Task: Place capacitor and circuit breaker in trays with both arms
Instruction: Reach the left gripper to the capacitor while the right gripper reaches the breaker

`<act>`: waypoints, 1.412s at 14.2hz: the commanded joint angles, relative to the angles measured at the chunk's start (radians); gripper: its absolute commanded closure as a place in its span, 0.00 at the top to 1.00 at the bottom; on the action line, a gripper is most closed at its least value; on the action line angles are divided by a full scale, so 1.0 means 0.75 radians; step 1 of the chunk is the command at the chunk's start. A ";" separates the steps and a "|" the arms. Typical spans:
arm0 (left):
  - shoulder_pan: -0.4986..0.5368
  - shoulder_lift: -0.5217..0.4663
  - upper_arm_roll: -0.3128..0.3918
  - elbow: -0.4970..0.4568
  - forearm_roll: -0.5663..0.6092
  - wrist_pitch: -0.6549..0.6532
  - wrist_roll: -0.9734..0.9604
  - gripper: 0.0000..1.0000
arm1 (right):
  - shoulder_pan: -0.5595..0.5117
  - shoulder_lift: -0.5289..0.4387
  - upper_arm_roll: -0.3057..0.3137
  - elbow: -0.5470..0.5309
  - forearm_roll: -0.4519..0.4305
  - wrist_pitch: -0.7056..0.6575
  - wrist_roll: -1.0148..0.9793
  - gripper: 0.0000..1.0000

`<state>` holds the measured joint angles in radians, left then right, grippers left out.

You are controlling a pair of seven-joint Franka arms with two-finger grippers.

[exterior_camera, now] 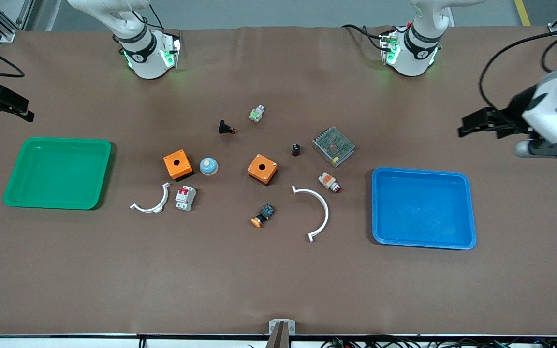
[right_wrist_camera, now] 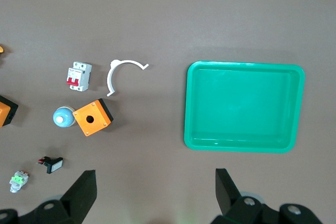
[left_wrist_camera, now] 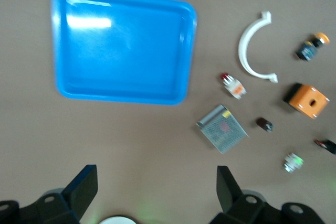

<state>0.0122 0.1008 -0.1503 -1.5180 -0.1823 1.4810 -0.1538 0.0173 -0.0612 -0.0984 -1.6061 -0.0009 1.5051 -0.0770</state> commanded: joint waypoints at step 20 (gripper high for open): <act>-0.834 0.246 -0.096 -0.666 0.274 1.103 -1.175 1.00 | 0.234 0.354 0.010 -0.259 0.069 0.594 0.378 1.00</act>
<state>-0.5960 0.2680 -0.2296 -1.9989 -0.0217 2.2631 -1.0059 0.1682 0.2195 -0.0842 -1.7051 0.0337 1.8568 0.1421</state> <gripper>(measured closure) 0.000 0.000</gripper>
